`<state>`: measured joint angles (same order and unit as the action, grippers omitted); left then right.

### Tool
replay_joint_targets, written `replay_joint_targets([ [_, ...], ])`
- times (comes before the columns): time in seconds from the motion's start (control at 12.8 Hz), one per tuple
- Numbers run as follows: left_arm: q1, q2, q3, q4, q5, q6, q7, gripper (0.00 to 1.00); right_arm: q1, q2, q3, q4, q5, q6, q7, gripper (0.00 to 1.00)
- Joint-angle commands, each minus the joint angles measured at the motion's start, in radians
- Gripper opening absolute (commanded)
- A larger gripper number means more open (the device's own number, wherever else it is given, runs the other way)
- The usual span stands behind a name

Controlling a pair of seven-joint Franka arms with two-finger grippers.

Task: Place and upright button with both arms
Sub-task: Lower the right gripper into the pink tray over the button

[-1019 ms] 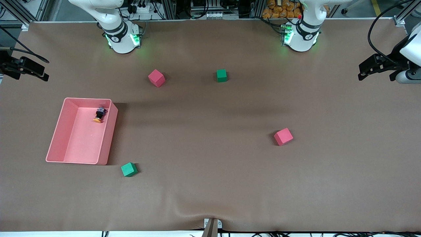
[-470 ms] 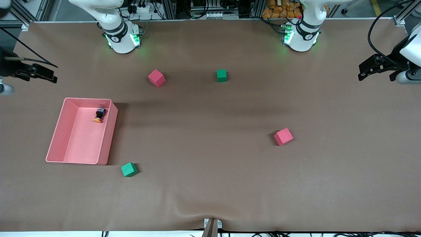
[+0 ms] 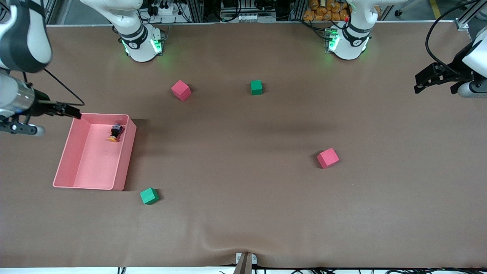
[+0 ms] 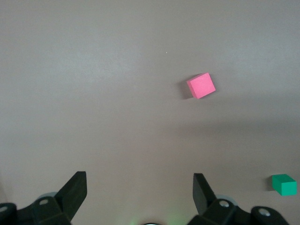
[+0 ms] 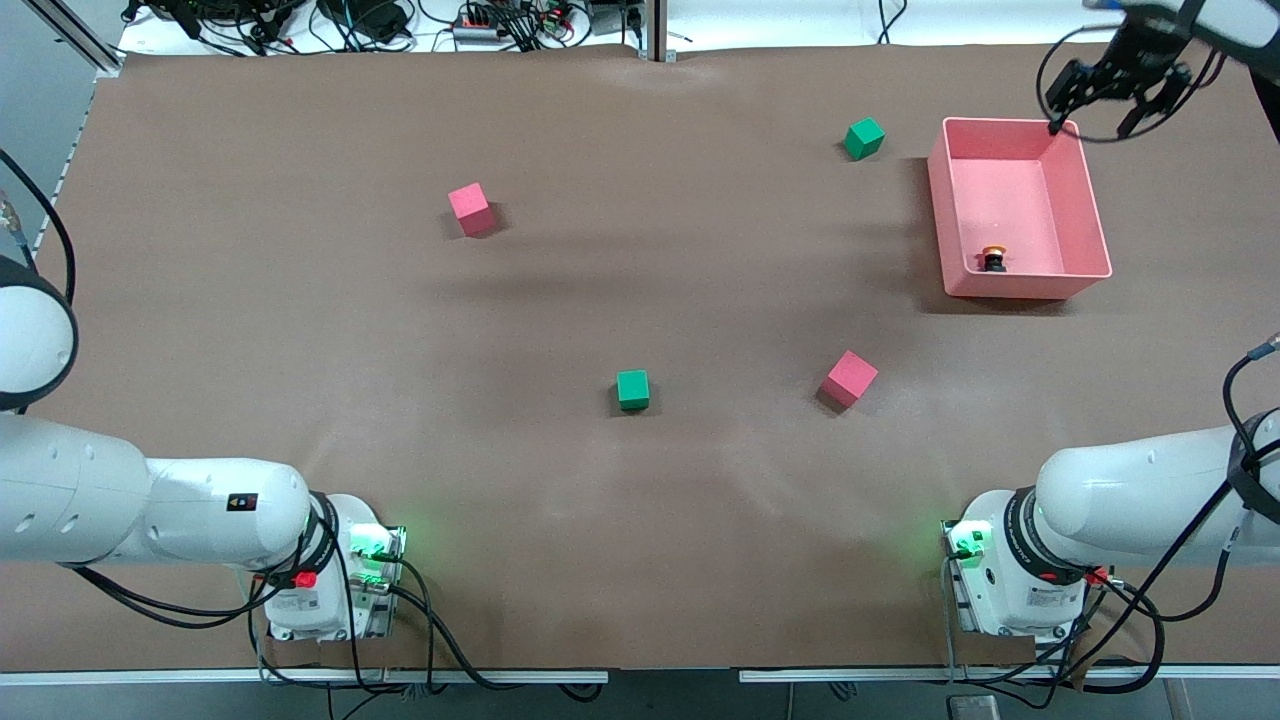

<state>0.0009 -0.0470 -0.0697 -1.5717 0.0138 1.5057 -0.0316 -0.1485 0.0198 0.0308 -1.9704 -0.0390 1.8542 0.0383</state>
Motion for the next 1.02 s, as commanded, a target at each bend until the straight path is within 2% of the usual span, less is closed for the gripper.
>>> replay_joint_targets([
  [0.0, 0.008, 0.007, -0.002, 0.019, -0.009, -0.021, 0.018, 1.0, -0.017, -0.003, 0.012, -0.164, -0.012, 0.199, -0.006, 1.0],
  [0.39, 0.008, 0.007, -0.002, 0.019, -0.009, -0.021, 0.018, 1.0, -0.017, 0.132, 0.012, -0.228, -0.013, 0.304, -0.005, 1.0],
  [0.71, 0.008, 0.007, -0.002, 0.019, -0.009, -0.022, 0.018, 1.0, -0.016, 0.172, 0.012, -0.416, -0.013, 0.63, -0.005, 1.0],
  [0.94, 0.008, 0.007, -0.002, 0.019, -0.009, -0.022, 0.018, 1.0, -0.017, 0.247, 0.011, -0.429, -0.013, 0.714, -0.006, 1.0],
])
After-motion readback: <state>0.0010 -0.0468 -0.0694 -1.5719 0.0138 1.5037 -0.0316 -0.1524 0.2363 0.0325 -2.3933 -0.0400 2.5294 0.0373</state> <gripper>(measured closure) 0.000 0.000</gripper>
